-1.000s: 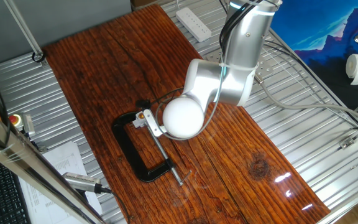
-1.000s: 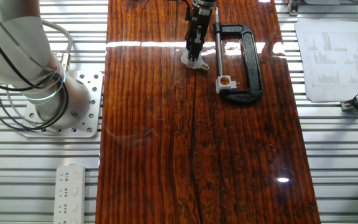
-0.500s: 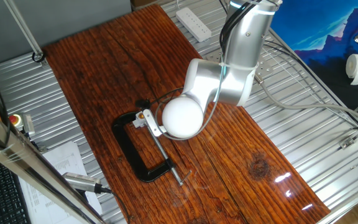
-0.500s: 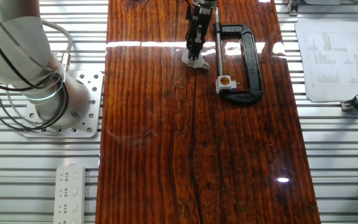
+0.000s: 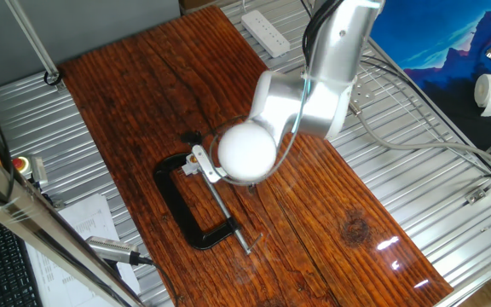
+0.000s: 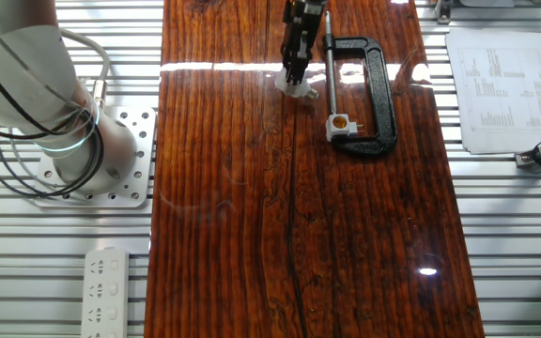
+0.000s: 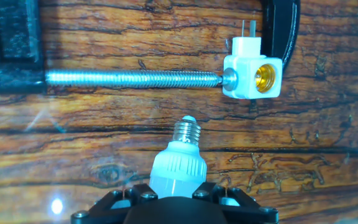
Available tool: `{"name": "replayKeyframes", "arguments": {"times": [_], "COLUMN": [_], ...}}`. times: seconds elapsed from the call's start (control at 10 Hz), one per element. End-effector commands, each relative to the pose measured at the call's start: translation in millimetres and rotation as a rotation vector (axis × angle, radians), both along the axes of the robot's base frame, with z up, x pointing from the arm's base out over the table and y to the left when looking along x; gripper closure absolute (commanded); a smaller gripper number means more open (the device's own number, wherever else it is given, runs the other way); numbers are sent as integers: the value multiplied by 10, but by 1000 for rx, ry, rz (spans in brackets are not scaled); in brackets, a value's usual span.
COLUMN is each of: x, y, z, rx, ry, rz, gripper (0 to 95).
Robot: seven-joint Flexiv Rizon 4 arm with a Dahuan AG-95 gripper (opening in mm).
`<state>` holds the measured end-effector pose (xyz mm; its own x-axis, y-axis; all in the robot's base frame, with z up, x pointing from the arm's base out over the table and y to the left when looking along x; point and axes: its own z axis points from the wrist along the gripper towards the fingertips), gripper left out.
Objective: Install the light bulb by rotating it
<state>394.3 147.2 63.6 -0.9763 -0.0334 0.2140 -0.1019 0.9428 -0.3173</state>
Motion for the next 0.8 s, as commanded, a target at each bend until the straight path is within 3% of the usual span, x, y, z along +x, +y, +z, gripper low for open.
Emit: {"name": "replayKeyframes", "arguments": {"times": [0.1, 0.2, 0.5, 0.7, 0.8], "x": [-1, 19, 160, 300, 386], "y": [-155, -279, -519, -622, -669], "z": [234, 340, 565, 705, 768], "rx": [90, 117, 137, 149, 159], "ry": [11, 20, 79, 118, 149], "rz": [45, 79, 173, 237, 267], "gripper": [760, 760, 760, 760, 760]}}
